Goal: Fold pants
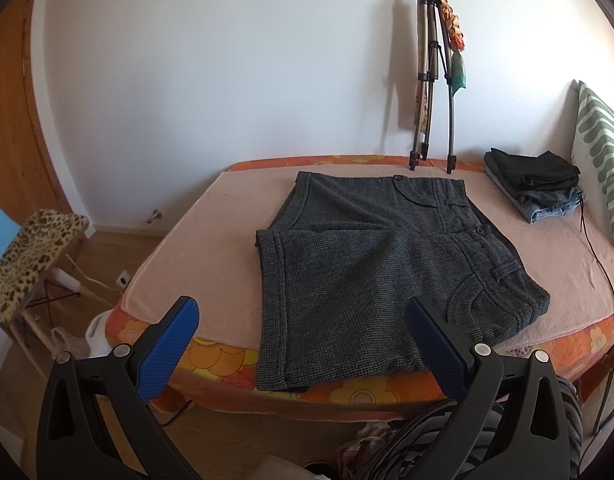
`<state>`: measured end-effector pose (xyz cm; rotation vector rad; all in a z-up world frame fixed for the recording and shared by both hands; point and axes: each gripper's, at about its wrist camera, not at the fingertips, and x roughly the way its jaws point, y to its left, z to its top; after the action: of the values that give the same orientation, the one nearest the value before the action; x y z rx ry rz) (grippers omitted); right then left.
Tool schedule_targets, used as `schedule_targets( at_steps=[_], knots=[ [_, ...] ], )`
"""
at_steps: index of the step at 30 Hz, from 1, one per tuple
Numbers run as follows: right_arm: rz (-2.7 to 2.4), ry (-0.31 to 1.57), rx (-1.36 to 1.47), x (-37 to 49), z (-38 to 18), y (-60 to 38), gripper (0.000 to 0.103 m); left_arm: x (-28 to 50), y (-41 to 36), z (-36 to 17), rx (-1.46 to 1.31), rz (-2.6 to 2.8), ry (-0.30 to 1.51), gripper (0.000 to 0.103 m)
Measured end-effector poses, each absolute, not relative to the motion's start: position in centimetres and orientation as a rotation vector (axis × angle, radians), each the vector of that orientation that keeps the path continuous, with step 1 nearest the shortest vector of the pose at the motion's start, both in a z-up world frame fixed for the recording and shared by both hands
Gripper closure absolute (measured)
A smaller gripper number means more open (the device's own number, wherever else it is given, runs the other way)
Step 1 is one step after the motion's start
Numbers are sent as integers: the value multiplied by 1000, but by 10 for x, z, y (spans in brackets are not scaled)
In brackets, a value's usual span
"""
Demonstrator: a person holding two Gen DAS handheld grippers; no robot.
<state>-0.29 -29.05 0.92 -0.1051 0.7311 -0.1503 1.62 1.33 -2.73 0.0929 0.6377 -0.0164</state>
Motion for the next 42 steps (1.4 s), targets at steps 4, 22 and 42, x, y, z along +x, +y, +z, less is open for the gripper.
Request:
schedule_targets(
  at_steps=[4,22,42],
  knots=[
    [-87,741,-132,6,8,-286,7,22,21,-35,79,-56,683,2],
    [422,879,-549,51,-47,-198,41,33,27,-89,174,-354,887,62],
    [508,1024,-796,82,-116,-168,48,51,18,-128,404,-418,949,69]
  ],
)
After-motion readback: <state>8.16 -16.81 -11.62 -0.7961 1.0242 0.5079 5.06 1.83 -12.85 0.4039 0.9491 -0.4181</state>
